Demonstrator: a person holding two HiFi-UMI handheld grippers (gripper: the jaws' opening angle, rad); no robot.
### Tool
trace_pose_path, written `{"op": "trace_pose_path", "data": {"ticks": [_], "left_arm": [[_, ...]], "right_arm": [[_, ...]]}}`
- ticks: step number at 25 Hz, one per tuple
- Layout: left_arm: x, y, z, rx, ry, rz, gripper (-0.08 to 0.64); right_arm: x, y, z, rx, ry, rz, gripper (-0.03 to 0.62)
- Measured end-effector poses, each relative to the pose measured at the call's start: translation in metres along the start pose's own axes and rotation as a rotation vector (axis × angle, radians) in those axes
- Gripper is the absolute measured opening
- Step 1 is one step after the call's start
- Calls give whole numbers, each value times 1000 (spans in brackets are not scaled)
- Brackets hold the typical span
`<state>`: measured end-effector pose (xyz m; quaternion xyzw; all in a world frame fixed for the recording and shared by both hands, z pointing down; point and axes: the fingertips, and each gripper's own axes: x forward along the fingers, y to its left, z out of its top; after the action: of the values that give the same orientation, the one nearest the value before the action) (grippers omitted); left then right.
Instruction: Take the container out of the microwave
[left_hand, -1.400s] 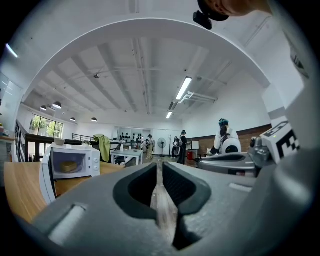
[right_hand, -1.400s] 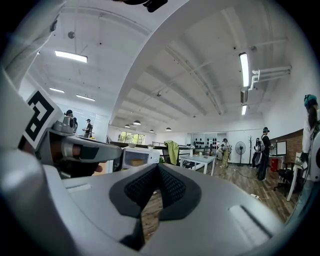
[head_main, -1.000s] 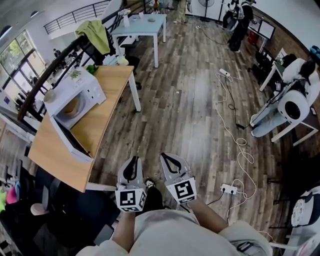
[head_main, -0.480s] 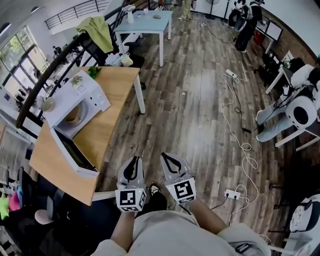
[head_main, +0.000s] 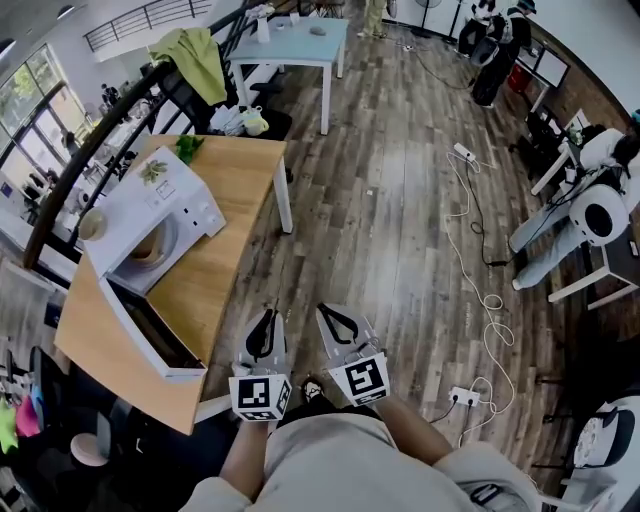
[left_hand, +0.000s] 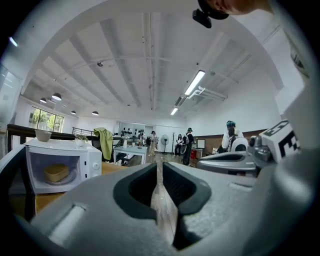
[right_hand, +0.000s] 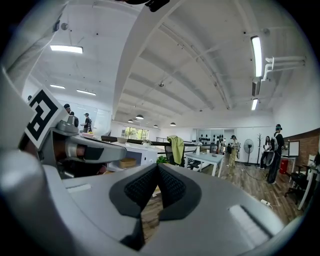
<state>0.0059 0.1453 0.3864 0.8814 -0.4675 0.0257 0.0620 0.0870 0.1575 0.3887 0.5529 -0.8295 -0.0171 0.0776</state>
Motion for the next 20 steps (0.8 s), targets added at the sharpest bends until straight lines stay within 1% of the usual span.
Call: {"op": "trace_pose_path", "data": {"ticks": [5,12,20], "left_arm": [[20,30,4,-2,1,13,41],[41,66,3,-12,6,51,41],[71,108,0,-12,10,140,41]], "right_arm": [[38,-2,6,-8,-5,14,11],[85,0,7,-29,-3,69,11],[144,-10,4,-37,-15,150,11]]}}
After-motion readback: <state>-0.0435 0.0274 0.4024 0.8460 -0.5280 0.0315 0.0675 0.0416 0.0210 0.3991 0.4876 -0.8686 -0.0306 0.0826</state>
